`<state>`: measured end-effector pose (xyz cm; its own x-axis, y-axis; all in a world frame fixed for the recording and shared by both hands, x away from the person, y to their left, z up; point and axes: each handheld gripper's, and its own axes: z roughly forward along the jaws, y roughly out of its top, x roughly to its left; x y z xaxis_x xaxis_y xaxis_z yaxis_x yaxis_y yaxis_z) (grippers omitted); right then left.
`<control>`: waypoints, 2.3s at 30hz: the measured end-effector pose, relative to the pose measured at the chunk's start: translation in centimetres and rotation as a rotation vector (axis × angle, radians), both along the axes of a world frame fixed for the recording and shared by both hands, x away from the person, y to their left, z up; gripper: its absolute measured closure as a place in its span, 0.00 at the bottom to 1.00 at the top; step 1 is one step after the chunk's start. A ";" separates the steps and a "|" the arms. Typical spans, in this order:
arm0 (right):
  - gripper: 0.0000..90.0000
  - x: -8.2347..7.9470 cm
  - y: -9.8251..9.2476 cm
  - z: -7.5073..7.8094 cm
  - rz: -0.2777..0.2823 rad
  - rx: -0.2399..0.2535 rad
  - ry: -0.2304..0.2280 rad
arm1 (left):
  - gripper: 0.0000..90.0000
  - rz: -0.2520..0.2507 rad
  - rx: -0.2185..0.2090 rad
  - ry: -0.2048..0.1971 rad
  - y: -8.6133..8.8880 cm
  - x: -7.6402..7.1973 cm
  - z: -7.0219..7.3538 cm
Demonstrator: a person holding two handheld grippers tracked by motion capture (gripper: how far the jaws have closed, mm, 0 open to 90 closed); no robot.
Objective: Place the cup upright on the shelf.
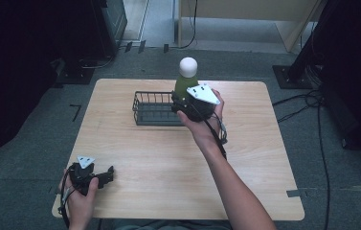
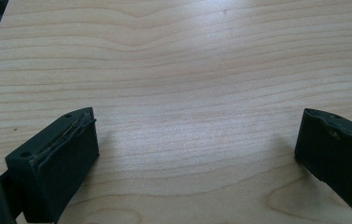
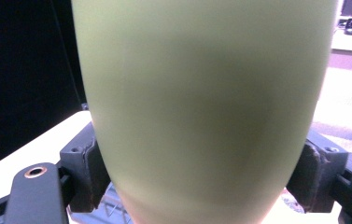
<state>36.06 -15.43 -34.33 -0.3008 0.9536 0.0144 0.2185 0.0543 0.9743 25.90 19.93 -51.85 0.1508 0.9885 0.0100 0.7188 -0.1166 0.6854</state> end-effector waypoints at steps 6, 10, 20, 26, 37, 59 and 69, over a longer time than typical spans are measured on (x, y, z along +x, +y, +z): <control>0.23 1.5 0.3 0.3 -0.008 0.005 0.001 | 0.00 0.000 -0.001 0.000 0.0 0.0 0.0; 0.23 2.4 0.4 0.2 -0.010 0.006 0.003 | 0.00 0.000 0.000 0.000 0.0 0.0 0.0; 0.23 5.4 0.7 -0.9 -0.028 0.030 0.030 | 0.00 -0.003 0.000 0.001 0.0 0.0 0.0; 0.23 6.4 0.9 -1.7 -0.031 0.020 0.042 | 0.00 -0.003 0.000 0.001 0.0 0.0 0.0; 0.23 7.6 1.6 -3.6 -0.033 -0.008 0.099 | 0.00 -0.005 0.000 0.002 0.0 0.0 0.0; 0.22 8.4 0.8 -5.3 -0.026 0.012 0.170 | 0.00 -0.005 0.000 0.002 0.0 0.0 0.0; 0.10 8.6 0.3 -5.1 0.011 0.051 0.199 | 0.00 -0.008 0.001 0.003 0.0 0.0 0.0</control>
<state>44.62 -15.14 -39.47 -0.2979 0.9466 0.1231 0.4069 0.0093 0.9134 25.88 19.91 -51.84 0.1586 0.9873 0.0102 0.7201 -0.1228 0.6829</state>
